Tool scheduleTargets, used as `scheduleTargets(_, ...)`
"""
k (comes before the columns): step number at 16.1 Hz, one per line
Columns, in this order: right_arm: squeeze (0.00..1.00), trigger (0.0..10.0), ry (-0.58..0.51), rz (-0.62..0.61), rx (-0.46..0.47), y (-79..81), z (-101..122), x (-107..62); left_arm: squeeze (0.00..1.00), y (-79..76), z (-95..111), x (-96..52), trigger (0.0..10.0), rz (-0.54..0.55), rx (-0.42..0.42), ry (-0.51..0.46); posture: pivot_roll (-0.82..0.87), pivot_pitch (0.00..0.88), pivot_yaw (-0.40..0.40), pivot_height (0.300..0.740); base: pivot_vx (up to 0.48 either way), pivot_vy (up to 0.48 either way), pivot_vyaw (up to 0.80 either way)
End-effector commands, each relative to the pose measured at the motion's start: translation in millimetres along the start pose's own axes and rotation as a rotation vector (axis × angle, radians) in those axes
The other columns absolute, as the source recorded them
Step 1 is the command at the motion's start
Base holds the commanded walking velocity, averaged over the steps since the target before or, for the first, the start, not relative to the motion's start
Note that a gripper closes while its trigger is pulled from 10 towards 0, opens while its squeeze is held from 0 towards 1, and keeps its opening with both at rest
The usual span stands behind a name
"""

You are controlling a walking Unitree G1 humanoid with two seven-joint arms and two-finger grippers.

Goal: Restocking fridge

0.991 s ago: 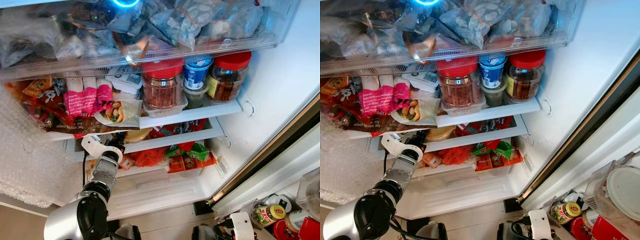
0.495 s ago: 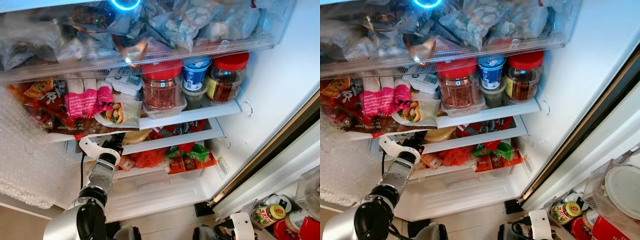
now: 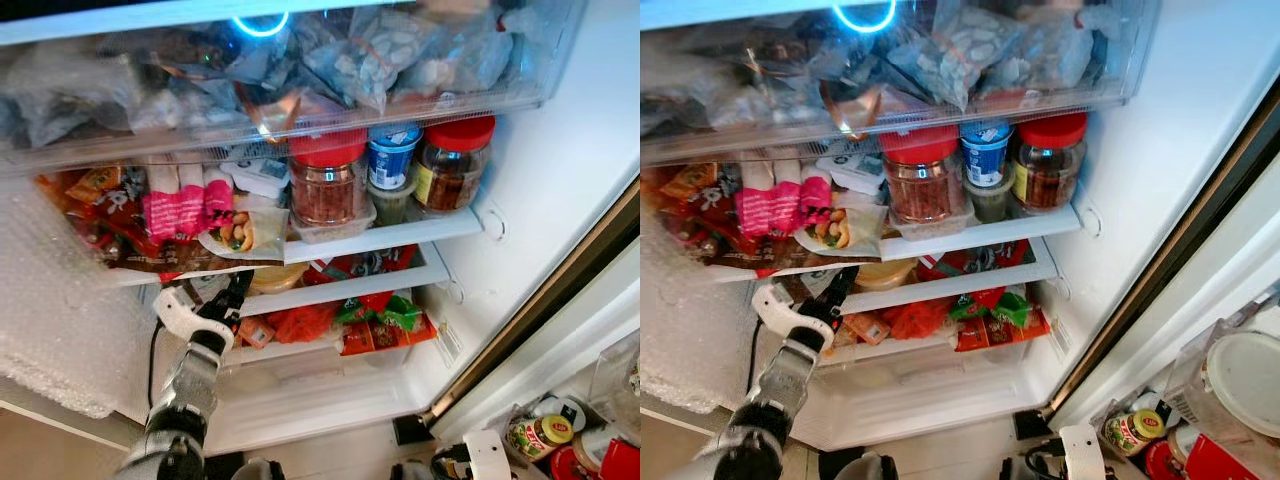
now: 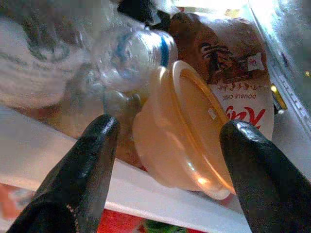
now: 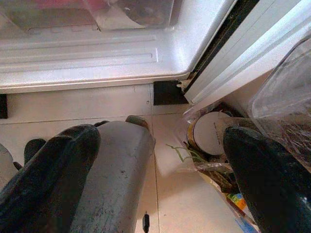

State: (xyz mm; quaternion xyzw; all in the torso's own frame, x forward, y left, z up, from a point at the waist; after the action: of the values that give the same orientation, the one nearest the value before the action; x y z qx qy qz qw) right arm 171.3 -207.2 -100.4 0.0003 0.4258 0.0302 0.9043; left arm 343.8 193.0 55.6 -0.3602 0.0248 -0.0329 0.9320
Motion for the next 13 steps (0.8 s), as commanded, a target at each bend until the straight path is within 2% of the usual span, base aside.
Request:
scheduleTargets(1,0.00,10.0,0.163,0.003,0.006,3.4,-41.4,-10.5,0.00,3.4,-1.7,-7.5,10.0,-0.001,0.137,0.015,-0.21,0.063,0.041,0.653,0.000,0.000,0.00)
scheduleTargets(3,0.00,10.0,0.167,0.001,0.005,2.8,-41.7,-10.6,0.00,2.7,-1.5,-14.0,10.0,-0.011,0.309,0.014,-0.20,0.054,0.042,0.653,0.000,0.000,0.00)
scheduleTargets(5,0.00,10.0,0.169,-0.006,0.008,1.9,-42.1,-10.8,0.00,1.2,-0.8,-23.5,10.0,-0.053,0.597,0.028,-0.19,0.046,0.042,0.653,0.000,0.000,0.00)
scheduleTargets(7,0.00,10.0,0.171,-0.010,0.010,1.8,-42.5,-10.9,0.00,7.9,1.7,-34.5,10.0,-0.031,0.745,0.021,-0.18,0.037,0.044,0.653,0.000,0.000,0.00)
scheduleTargets(8,0.00,10.0,0.171,-0.011,0.012,2.0,-42.6,-10.8,0.00,9.1,-5.6,-41.1,10.0,-0.055,0.811,0.062,-0.17,0.033,0.047,0.653,0.000,0.000,0.00)
scheduleTargets(10,0.00,10.0,0.169,-0.016,0.022,2.8,-42.1,-10.3,0.00,20.8,-23.2,-53.3,10.0,-0.027,0.818,0.149,-0.17,0.029,0.052,0.653,0.000,0.000,0.00)
scheduleTargets(13,0.00,10.0,0.165,-0.017,0.030,4.3,-41.1,-9.5,0.00,41.2,-38.7,-64.6,10.0,0.052,0.809,0.239,-0.18,0.020,0.058,0.653,-0.308,0.000,0.00)
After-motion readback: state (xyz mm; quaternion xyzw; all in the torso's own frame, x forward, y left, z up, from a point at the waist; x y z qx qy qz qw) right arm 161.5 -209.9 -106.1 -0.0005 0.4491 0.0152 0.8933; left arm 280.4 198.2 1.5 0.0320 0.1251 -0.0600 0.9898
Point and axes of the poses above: a point about 5 cm out from each wrist's last joint towards the gripper, its own x axis pointing out of the wrist towards the gripper, its own z axis along the axis of the wrist's last joint, y = z × x, the point moved 2 cm from there along x, pointing out of the wrist towards the gripper, and after that the axes turned 2 degrees about x, right-handed, at the moved point
